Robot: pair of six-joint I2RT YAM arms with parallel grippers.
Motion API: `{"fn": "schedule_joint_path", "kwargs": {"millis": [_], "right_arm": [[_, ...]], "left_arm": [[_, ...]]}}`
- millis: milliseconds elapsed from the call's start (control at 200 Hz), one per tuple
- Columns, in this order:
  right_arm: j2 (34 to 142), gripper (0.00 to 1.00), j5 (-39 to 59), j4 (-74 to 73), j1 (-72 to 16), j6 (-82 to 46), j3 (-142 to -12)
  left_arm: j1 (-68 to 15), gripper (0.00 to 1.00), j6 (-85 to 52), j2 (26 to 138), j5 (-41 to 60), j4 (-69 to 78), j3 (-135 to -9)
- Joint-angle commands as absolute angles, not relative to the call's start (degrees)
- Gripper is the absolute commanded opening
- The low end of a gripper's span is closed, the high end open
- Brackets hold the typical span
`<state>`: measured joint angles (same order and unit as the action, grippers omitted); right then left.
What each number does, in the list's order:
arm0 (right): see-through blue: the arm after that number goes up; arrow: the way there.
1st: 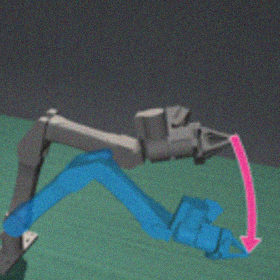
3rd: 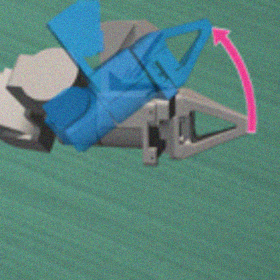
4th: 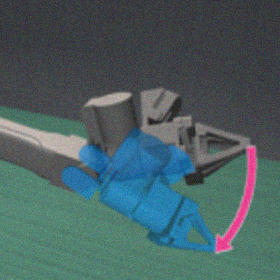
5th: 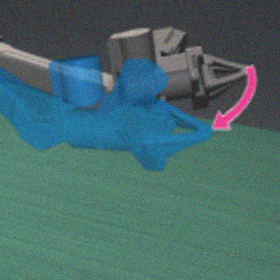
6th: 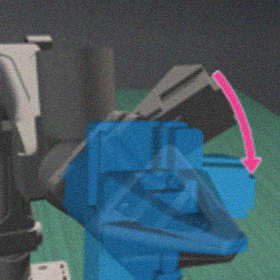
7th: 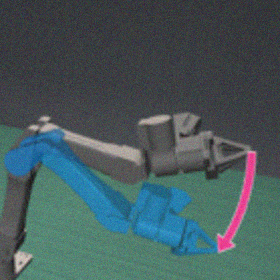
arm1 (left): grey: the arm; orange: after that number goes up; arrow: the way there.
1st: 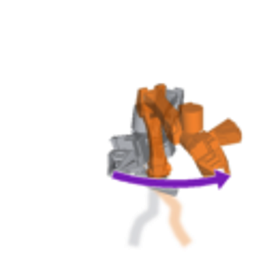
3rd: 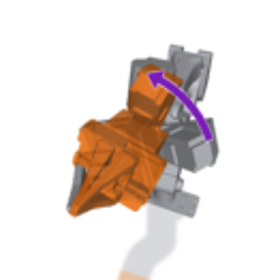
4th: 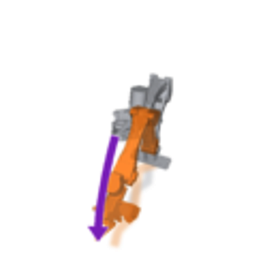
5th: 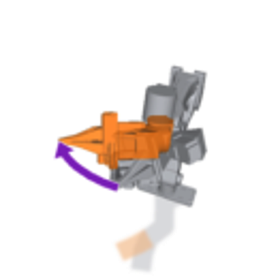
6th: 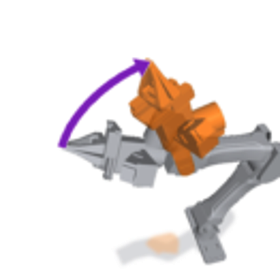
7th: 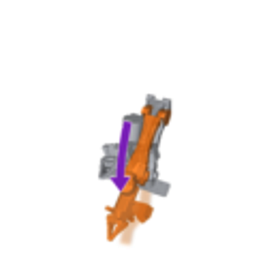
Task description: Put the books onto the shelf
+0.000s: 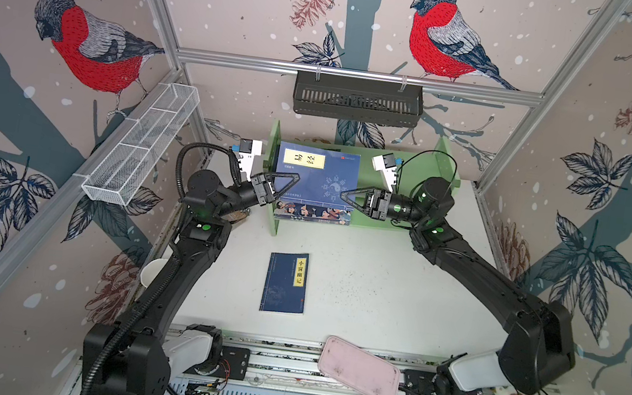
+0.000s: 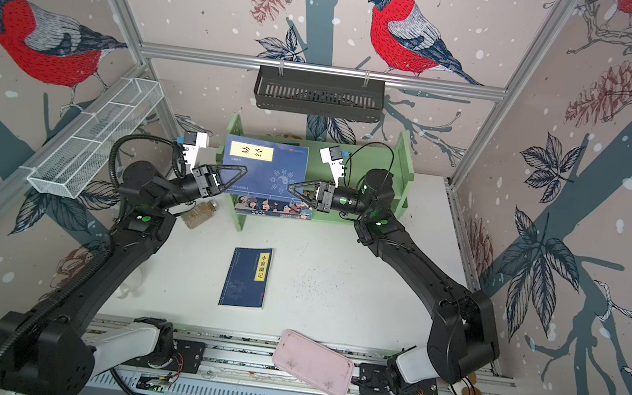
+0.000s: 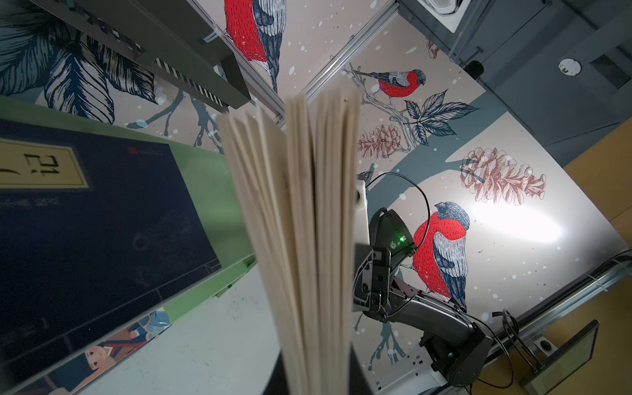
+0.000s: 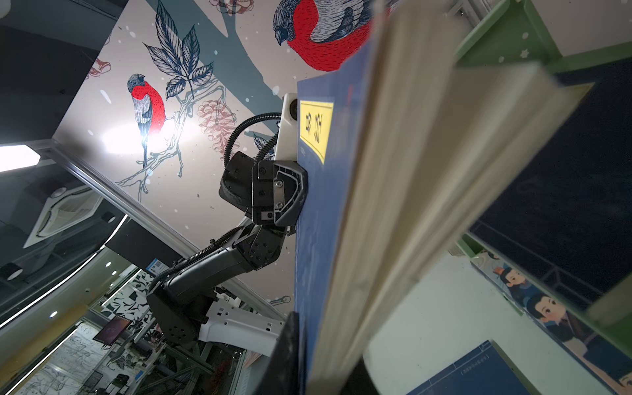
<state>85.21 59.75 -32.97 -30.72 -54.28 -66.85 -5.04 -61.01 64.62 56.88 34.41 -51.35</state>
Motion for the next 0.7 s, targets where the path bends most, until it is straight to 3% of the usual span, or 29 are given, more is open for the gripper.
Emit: {"fn": "schedule_joint_path", "kwargs": {"millis": [0,125,210,320,380,455,695], "right_arm": [[85.33,0.10,58.88,-34.65,-31.11,-54.38,-68.09],[85.69,0.02,58.74,-30.51,-31.07,-52.30,-70.30],[85.74,0.02,58.52,-26.74,-30.86,-50.38,-71.96],[85.46,0.01,58.62,-22.96,-30.26,-48.26,-73.75],[84.89,0.01,58.62,-21.21,-29.71,-47.30,-74.58],[84.15,0.01,58.54,-19.77,-28.95,-46.62,-75.03],[81.38,0.01,57.75,-15.01,-26.53,-43.53,-75.22]], "left_arm": [[-4.94,0.00,-59.52,64.26,56.27,36.75,-51.24],[-4.92,0.00,-57.04,63.79,55.87,34.33,-52.04],[-4.93,0.16,-53.53,63.32,55.28,30.39,-53.19],[-4.49,0.27,-50.69,62.80,54.48,27.33,-54.02],[-4.23,0.41,-49.03,62.50,53.68,25.23,-54.69],[-4.06,0.52,-46.10,62.30,52.73,21.88,-55.98],[-3.72,0.65,-36.33,62.18,48.46,10.59,-61.04]]}}
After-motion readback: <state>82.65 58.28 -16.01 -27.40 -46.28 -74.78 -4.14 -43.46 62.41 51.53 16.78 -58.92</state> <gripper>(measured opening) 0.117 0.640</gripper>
